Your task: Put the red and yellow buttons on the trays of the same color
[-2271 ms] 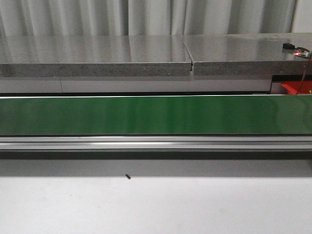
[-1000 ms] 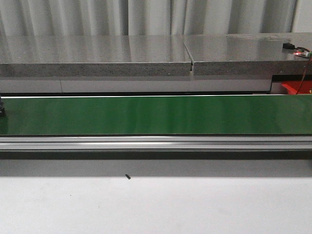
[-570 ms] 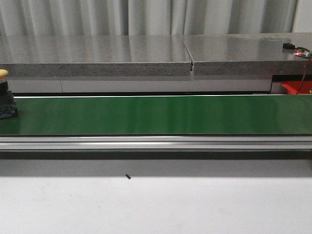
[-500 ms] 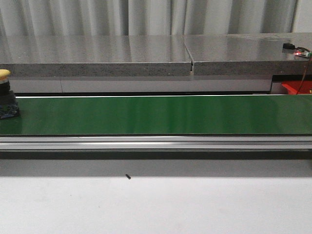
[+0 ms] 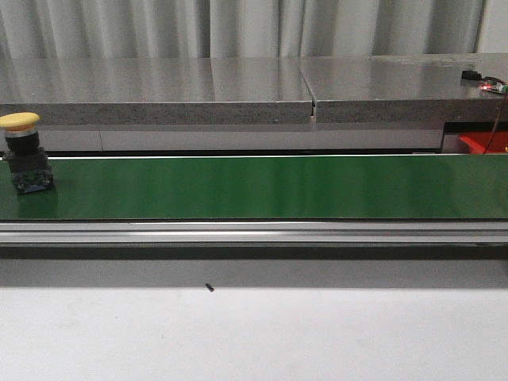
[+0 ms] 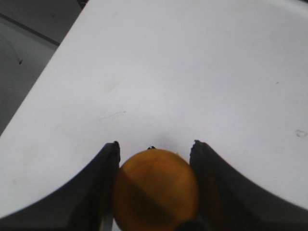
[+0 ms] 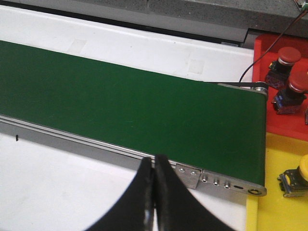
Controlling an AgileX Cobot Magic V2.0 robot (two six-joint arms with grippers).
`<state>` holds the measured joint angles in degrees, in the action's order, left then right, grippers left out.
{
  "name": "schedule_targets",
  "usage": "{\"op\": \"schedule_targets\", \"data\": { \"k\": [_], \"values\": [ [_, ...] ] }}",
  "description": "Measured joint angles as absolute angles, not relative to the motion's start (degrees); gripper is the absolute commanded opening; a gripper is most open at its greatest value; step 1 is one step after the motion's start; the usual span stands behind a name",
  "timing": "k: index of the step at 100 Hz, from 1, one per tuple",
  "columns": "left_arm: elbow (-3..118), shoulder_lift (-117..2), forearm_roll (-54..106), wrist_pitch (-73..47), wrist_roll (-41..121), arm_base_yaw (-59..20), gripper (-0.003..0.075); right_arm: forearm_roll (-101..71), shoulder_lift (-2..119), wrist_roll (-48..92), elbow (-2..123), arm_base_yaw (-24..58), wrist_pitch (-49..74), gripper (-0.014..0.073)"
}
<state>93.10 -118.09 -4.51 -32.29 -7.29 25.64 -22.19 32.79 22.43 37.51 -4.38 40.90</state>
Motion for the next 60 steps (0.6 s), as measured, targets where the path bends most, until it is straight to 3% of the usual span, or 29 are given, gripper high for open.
{"op": "schedule_targets", "data": {
  "k": [27, 60],
  "values": [
    [91.8, -105.7, 0.7, -39.4, -7.2, 24.0, -0.0013, -22.2, 32.8, 22.4, 37.5, -4.4, 40.9, -0.0109],
    [78.7, -90.1, 1.6, -41.0, -6.3, 15.7, -0.0013, -22.2, 32.8, 22.4, 37.5, -4.4, 40.9, -0.0109]
  ]
}}
